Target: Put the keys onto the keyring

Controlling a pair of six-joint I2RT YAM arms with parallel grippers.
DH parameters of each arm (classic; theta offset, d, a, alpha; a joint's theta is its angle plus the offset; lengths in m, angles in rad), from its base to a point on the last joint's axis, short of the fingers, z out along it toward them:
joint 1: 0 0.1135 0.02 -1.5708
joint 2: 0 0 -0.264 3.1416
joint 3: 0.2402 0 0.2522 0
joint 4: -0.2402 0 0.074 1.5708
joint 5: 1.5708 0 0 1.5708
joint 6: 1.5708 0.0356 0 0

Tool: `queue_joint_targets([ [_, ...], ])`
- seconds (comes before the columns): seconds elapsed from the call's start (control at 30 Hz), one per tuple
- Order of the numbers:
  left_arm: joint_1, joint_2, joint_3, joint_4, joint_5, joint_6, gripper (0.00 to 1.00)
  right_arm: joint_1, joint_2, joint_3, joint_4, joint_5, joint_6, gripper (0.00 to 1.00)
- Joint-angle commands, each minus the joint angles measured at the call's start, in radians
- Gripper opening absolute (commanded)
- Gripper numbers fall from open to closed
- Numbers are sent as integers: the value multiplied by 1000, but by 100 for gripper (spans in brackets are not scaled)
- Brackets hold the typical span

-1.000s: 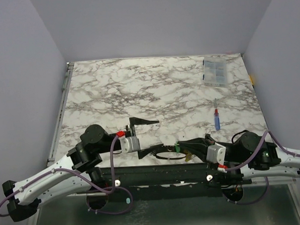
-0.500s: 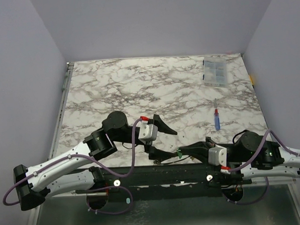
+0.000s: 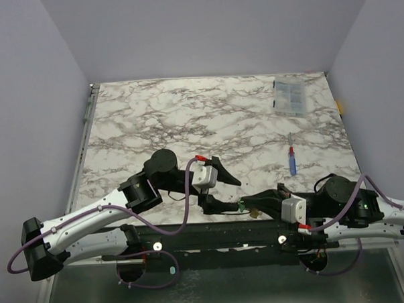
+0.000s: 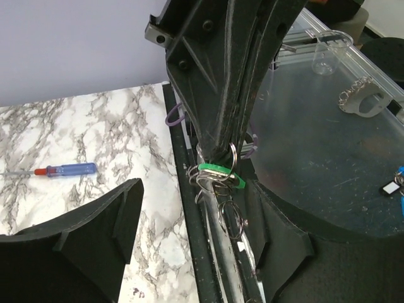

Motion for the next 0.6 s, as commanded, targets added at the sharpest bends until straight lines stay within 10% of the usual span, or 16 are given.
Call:
queue_joint_targets([
  [0.0,-5,17,-23,25,44,7,69,1,2,39,36,7,-14,1],
  [0.57,-6,40,-40,88,74,-6,50,1,11,29,49,8,-11,1],
])
